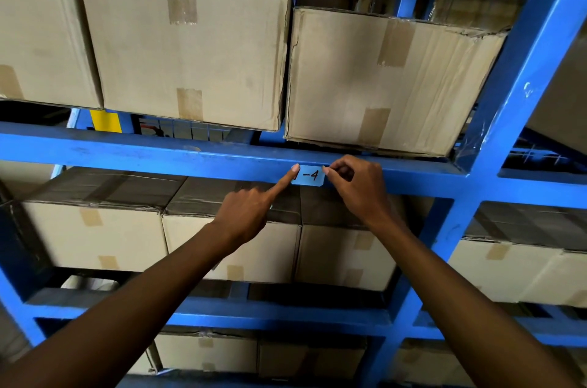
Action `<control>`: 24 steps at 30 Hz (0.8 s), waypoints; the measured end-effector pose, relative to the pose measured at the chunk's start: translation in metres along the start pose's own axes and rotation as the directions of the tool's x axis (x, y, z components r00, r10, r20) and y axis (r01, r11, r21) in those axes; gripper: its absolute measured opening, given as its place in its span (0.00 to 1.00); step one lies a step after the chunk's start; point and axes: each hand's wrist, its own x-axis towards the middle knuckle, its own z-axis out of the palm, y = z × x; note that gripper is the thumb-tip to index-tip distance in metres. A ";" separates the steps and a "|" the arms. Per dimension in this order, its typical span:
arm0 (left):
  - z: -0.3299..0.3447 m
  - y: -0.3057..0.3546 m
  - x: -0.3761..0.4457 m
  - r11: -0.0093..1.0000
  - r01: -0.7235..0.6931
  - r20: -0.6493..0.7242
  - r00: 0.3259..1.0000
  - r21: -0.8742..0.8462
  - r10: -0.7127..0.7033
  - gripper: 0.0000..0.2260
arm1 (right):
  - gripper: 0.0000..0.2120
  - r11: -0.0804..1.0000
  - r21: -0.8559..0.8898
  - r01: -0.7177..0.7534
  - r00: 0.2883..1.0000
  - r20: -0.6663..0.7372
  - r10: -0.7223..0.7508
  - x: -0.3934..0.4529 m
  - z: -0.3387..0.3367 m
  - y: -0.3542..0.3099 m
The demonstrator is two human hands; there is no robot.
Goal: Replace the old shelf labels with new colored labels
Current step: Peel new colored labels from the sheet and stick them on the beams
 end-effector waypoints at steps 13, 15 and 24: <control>-0.002 0.006 -0.018 0.999 0.051 0.100 0.994 -0.001 -0.050 0.41 | 0.10 0.994 -0.103 0.030 0.991 0.129 -0.016 -0.005 -0.002 -0.003; -0.003 0.006 -0.017 0.998 0.060 0.105 0.993 0.015 -0.062 0.41 | 0.08 0.990 -0.125 0.063 0.985 0.166 -0.042 -0.004 -0.005 0.000; 0.001 0.008 -0.021 0.997 0.037 0.118 0.993 -0.066 -0.029 0.48 | 0.14 0.969 -0.209 0.135 0.981 0.164 -0.101 -0.007 -0.008 0.004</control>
